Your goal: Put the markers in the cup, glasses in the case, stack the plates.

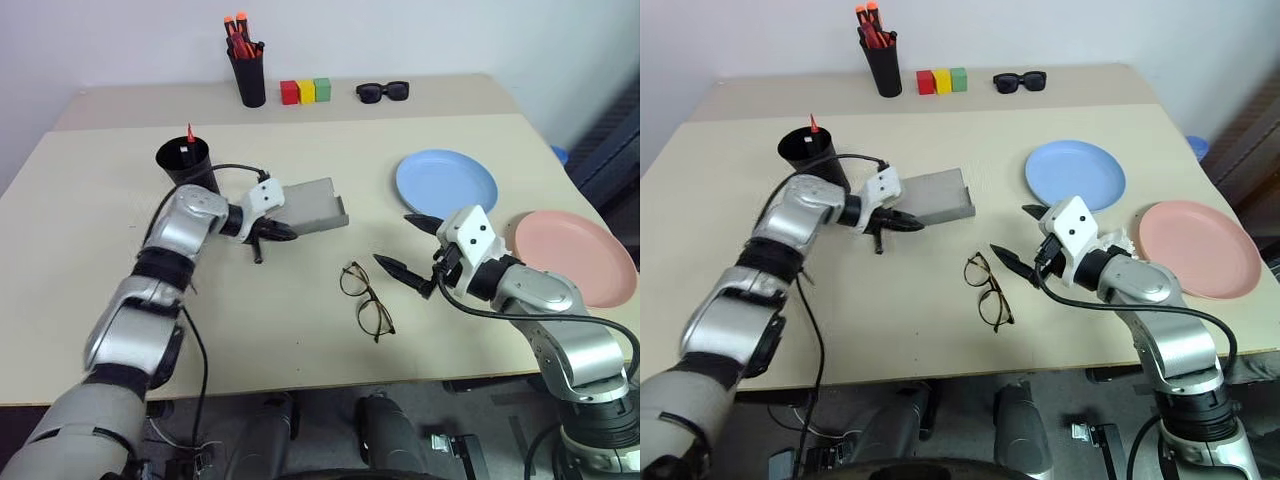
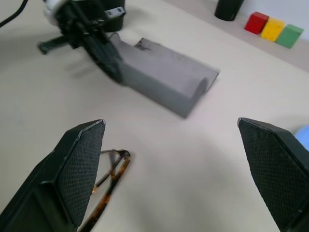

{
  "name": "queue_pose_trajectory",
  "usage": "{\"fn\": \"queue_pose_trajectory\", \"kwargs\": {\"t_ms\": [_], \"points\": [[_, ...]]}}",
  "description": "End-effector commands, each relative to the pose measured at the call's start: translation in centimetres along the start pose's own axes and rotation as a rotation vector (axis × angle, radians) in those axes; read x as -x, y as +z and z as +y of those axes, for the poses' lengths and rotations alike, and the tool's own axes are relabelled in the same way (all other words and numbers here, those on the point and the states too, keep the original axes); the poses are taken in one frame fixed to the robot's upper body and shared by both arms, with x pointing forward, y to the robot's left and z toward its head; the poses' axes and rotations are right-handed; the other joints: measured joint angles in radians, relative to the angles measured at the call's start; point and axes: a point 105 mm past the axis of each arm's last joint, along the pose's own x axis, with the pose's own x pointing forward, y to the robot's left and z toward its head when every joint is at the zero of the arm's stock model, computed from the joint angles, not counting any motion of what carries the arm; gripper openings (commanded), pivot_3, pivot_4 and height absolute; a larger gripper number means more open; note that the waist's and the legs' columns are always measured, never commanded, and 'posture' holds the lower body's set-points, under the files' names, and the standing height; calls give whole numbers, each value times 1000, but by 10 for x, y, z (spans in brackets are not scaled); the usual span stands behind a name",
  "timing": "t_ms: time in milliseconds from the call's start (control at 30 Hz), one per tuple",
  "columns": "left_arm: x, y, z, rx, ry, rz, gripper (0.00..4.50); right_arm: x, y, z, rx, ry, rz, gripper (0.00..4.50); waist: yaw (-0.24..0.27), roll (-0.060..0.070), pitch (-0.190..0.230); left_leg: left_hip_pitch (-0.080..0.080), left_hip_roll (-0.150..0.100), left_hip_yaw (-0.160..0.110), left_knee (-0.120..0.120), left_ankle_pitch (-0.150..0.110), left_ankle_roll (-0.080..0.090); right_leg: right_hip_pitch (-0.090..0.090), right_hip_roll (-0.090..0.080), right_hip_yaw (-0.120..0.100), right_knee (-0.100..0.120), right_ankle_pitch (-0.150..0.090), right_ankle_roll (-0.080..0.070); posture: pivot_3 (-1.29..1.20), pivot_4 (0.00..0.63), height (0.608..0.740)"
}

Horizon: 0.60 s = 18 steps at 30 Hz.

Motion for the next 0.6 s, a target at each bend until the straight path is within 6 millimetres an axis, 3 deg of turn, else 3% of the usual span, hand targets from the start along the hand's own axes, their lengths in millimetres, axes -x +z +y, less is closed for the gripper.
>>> {"fn": "queue_pose_trajectory", "kwargs": {"t_ms": [33, 200, 300, 400, 467, 600], "points": [[15, 12, -17, -43, -59, -11, 69, 1, 13, 14, -35, 68, -32, 4500, 2, 0, 0, 0, 0, 0, 0, 0, 0, 0, 0, 0, 0, 0, 0, 0, 150, 740], [23, 8, -45, 11, -125, -12, 69, 1, 5, 28, -117, 144, 33, 4500, 8, 0, 0, 0, 0, -1, 1, 0, 0, 1, 0, 0, -1, -2, -3, 0, 150, 740], [23, 6, -48, 75, -110, -13, 69, -1, -1, 25, -135, 129, 82, 4500, 6, 0, 0, 0, 0, -1, 1, 0, 0, 1, -1, 0, -1, -2, -4, 0, 150, 740], [23, 9, -45, 42, -69, -37, 853, -1, -10, 22, -164, 130, 150, 4500, 6, 0, 0, 0, 0, -1, 1, 0, 0, 0, 0, 0, -1, -2, -4, 0, 150, 740], [26, 11, -41, -8, -25, -55, 1769, 0, -16, 23, -176, 136, 196, 4500, 7, 0, 0, 0, 0, -1, 1, 0, 0, 0, -1, 0, -1, -2, -4, 0, 150, 740], [36, 18, -36, -84, 71, -131, 1769, 0, -21, 28, -240, 149, 225, 4500, 5, 0, 0, 0, 0, -1, 0, 0, 0, 0, -1, 0, -2, -2, -3, 0, 150, 740]]}}
